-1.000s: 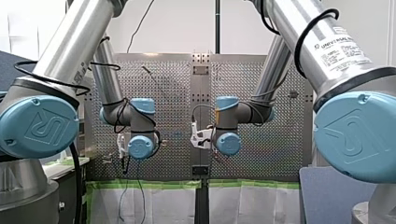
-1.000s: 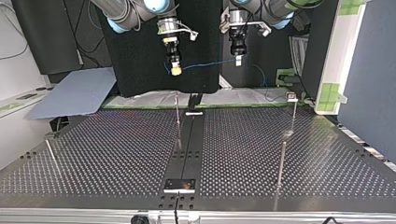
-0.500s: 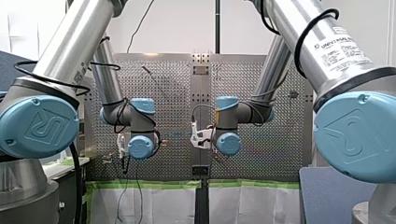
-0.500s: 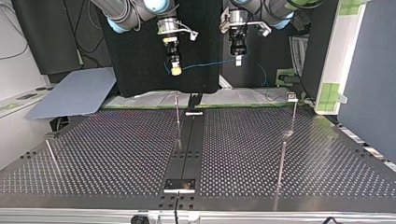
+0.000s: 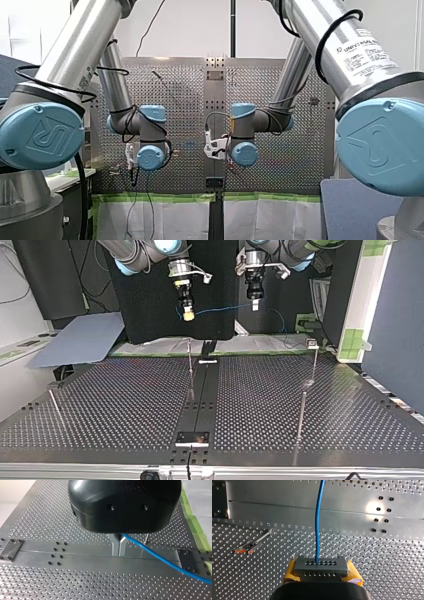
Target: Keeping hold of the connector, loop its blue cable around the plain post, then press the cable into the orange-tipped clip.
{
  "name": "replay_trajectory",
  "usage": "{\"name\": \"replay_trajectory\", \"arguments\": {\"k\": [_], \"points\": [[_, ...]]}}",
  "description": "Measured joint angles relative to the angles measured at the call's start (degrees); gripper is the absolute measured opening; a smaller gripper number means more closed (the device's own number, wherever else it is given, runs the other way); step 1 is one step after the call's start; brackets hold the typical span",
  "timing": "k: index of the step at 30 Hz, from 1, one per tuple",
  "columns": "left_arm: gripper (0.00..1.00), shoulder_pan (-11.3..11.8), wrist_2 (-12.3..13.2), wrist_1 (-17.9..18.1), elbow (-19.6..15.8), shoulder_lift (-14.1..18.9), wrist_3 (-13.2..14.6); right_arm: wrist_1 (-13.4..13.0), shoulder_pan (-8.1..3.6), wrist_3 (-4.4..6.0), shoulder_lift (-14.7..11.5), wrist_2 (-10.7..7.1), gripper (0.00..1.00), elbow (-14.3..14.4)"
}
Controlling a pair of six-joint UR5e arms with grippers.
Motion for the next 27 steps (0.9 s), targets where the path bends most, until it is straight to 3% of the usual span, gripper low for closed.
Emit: {"name": "replay_trajectory", "arguments": {"k": [10, 17, 23, 27], "points": [[0.00, 0.45, 0.33, 0.07, -0.32, -0.95, 0.07, 0.40, 0.10, -0.09, 0.34, 0.13, 0.00, -0.11], [0.00, 0.60, 0.43, 0.09, -0.42, -4.10, 0.09, 2.28, 0.17, -0.17, 3.60, 0.26, 0.00, -0.24], [0.00, 0.61, 0.44, 0.09, -0.44, -4.45, 0.09, 2.45, 0.18, -0.18, 6.52, 0.26, 0.00, -0.27], [0.00, 0.62, 0.44, 0.09, -0.44, -4.46, 0.09, 2.46, 0.18, -0.18, 7.08, 0.26, 0.00, -0.27]]}}
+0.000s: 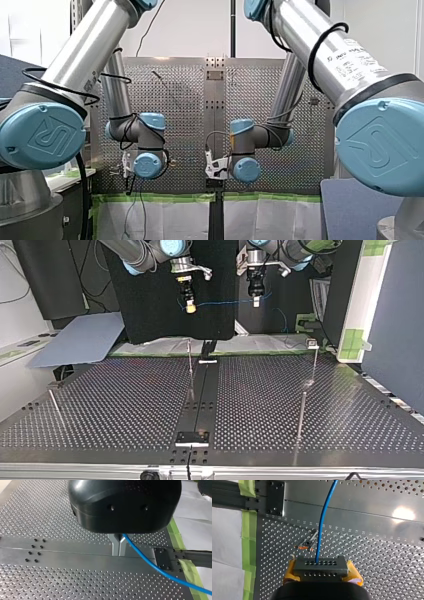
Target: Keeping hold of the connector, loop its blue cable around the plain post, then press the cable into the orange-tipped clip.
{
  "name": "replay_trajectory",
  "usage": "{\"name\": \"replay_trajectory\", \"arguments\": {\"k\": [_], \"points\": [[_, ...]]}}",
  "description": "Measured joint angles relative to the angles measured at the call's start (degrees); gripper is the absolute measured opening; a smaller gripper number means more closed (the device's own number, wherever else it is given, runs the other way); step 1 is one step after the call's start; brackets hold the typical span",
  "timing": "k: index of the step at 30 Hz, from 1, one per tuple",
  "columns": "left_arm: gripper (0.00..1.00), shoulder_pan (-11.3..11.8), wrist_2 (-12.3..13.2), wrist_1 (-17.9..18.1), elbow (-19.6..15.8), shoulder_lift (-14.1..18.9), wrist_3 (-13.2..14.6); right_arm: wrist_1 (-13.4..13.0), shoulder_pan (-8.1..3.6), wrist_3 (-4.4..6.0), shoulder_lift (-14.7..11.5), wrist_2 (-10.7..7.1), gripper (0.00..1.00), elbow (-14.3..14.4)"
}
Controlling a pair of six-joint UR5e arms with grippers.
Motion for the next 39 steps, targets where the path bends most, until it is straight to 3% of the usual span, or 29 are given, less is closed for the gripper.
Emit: {"name": "replay_trajectory", "arguments": {"k": [31, 34, 39], "points": [[0.00, -0.26, 0.30, -0.25, 0.04, 0.28, 0.27, 0.07, -0.06, 0.07, 0.20, -0.04, 0.00, -0.08], [0.00, -0.71, 1.21, -1.07, 0.57, 1.24, 0.35, 0.90, -0.89, 0.90, 0.03, -0.19, 0.00, -0.91], [0.00, -0.69, 1.49, -3.51, 1.25, 3.78, -0.31, 3.53, -2.77, 3.17, -2.25, -0.98, 0.00, -3.45]]}}
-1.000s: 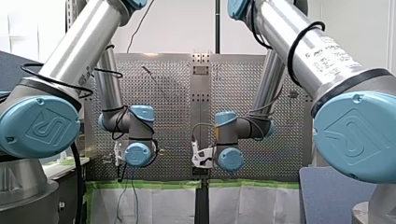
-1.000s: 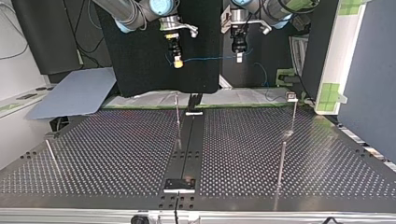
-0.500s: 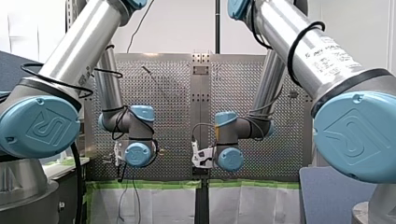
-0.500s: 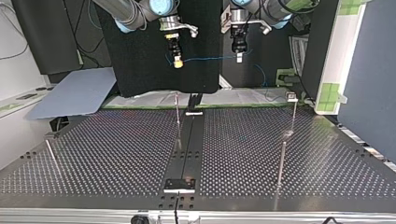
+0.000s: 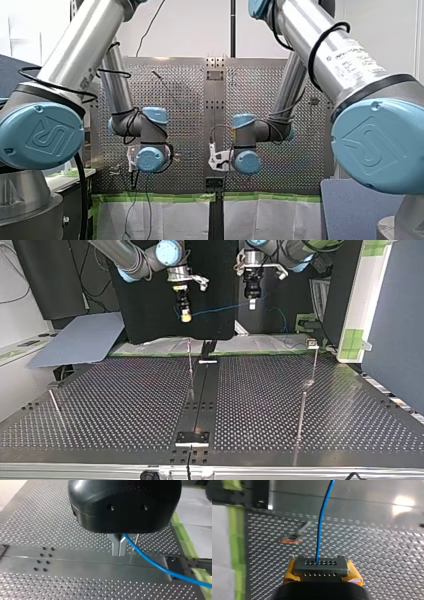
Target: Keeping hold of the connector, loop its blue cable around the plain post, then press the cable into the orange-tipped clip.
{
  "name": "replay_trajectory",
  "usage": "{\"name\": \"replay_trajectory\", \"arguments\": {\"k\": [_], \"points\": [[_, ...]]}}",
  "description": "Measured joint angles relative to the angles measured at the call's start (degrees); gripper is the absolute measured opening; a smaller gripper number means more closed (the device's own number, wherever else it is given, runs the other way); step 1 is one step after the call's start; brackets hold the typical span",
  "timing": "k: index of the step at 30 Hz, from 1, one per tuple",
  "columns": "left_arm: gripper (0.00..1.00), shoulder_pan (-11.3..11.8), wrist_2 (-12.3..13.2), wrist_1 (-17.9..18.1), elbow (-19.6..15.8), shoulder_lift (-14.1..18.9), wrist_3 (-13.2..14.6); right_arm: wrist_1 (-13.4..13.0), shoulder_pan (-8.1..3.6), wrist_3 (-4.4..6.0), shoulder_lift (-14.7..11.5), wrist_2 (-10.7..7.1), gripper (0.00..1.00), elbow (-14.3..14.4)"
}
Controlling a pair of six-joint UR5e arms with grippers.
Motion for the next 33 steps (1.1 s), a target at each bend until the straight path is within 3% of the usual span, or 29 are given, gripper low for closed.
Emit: {"name": "replay_trajectory", "arguments": {"k": [8, 12, 20, 33], "points": [[0.00, 0.80, -3.68, -4.51, 0.65, 4.56, -0.67, 4.32, -0.46, 3.38, -4.27, -3.70, 0.00, -3.00], [0.00, 1.04, -5.70, -6.68, 2.06, 6.70, -1.85, 6.47, -0.88, 4.47, -6.42, -5.82, 0.00, -4.64], [0.00, 1.40, -8.08, -11.21, 6.44, 11.25, -5.05, 10.73, -1.26, 4.90, -10.68, -7.53, 0.00, -7.59], [0.00, 2.89, -13.54, -17.98, 13.17, 17.99, -6.78, 18.12, -1.29, 4.70, -18.07, -11.50, 0.00, -12.44]]}}
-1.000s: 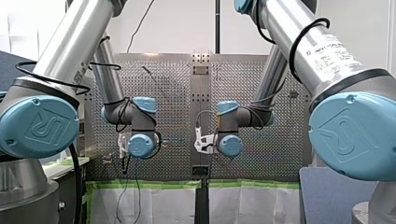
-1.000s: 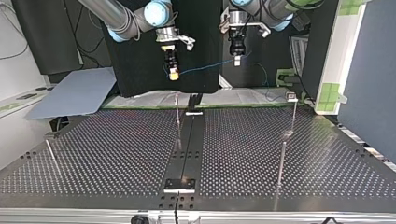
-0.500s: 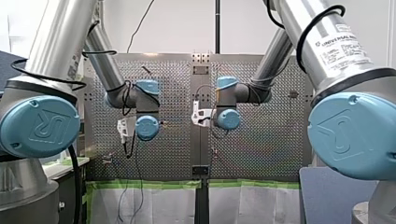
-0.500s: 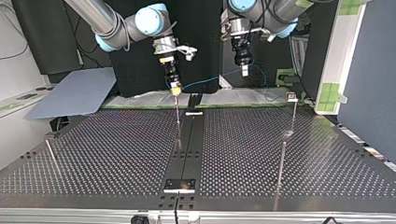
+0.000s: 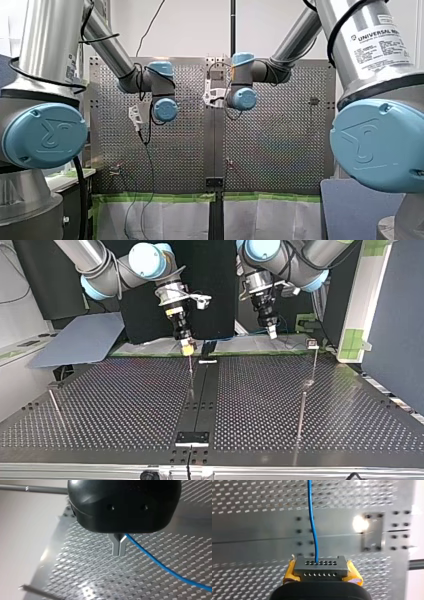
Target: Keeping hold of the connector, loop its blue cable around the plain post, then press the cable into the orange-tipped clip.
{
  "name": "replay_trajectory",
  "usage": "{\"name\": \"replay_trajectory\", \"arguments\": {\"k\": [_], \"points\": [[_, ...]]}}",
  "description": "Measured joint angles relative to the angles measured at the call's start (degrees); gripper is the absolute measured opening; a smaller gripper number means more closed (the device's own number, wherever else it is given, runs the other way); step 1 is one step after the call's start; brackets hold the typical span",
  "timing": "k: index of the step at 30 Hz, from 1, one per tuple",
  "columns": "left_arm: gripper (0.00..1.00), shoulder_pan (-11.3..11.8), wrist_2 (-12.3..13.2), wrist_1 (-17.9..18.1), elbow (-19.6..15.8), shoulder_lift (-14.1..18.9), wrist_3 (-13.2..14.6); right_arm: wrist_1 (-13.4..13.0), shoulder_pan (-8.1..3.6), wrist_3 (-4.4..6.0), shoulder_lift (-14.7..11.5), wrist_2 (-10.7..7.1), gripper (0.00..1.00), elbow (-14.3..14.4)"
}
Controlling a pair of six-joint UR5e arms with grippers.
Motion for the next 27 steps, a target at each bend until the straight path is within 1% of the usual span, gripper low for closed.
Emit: {"name": "replay_trajectory", "arguments": {"k": [3, 10, 13, 17, 19, 22, 27], "points": [[0.00, 0.59, -0.58, -1.73, 1.72, 1.73, 0.06, 1.74, 0.00, -0.03, -1.75, -0.63, 0.00, -1.09], [0.00, 2.04, -0.74, -5.41, 5.41, 5.42, -0.02, 5.28, 0.00, 0.15, -5.28, -1.18, 0.00, -3.54], [0.00, 2.99, -0.30, -7.03, 7.03, 7.03, -0.08, 7.07, -0.01, 0.21, -7.07, -1.70, 0.00, -4.78], [0.00, 5.16, 1.48, -9.42, 9.45, 9.44, -1.10, 9.41, -0.06, 0.23, -9.27, -2.56, 0.00, -6.62], [0.00, 6.18, 2.44, -10.49, 10.49, 10.49, -1.94, 9.95, -0.11, 0.25, -9.58, -2.94, 0.00, -7.42], [0.00, 8.04, 4.27, -12.37, 12.37, 12.37, -3.57, 10.49, -0.27, 0.28, -9.23, -3.50, 0.00, -8.74], [0.00, 11.01, 7.26, -15.31, 15.36, 15.35, -5.24, 11.94, -0.41, 0.08, -6.80, -4.31, 0.00, -11.05]]}}
